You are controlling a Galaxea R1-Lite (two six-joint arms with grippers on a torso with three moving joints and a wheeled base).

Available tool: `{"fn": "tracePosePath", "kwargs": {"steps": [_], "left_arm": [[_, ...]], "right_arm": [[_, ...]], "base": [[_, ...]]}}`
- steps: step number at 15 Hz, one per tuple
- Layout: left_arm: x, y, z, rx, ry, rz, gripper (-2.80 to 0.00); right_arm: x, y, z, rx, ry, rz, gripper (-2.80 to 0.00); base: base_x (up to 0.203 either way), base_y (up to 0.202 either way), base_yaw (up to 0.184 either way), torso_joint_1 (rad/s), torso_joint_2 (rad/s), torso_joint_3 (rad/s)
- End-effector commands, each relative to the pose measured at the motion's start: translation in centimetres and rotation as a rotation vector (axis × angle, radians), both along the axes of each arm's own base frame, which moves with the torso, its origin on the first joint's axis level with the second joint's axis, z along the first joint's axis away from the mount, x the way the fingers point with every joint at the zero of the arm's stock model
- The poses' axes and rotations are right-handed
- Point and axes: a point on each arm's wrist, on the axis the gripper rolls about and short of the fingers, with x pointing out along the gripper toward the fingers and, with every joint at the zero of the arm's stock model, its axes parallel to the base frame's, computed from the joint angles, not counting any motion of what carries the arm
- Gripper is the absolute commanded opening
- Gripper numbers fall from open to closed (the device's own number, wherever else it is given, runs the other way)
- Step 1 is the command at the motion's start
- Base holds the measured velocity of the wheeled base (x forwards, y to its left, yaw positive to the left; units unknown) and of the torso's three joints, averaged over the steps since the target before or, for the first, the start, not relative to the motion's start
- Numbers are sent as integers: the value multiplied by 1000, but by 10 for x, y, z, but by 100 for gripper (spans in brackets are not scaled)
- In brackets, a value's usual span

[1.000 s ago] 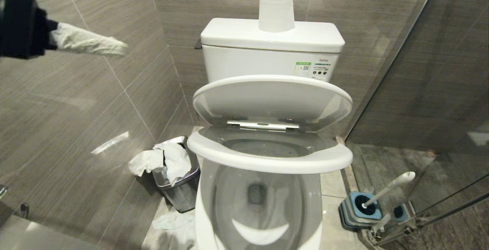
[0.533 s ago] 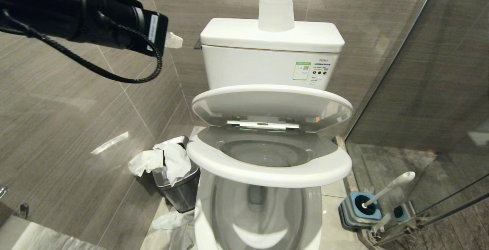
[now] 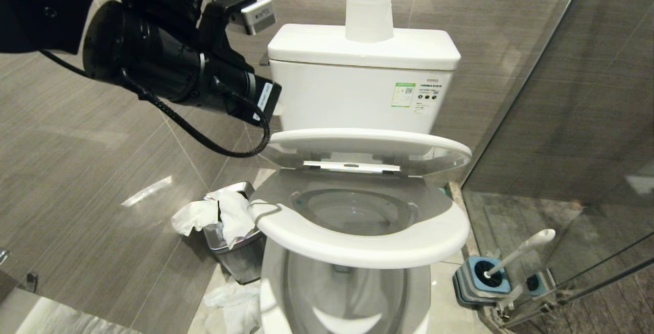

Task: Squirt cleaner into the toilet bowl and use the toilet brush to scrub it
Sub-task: Close the toilet lid

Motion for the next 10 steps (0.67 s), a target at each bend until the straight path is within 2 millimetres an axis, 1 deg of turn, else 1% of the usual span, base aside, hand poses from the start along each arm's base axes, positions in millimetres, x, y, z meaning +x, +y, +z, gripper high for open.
{"fn": "tracePosePath", "kwargs": {"steps": [1,4,6,10], "left_arm": [[3,-5,-17,52,81,-10,-280],[0,-3,-43,140,231,-6,-280],[4,-6,-57,142,300,24,-280],[9,-18,-72,125,364,53,-280]], "right_arm": [[0,0,0,0,2,0,-280],[0,0,0,0,1,0,-280],[0,0,0,1,1,-1,-280],[0,0,0,0,1,1,-280]], "base": [[0,0,0,0,0,0],[0,0,0,0,0,0],[0,0,0,0,0,0],[0,0,0,0,0,0]]}}
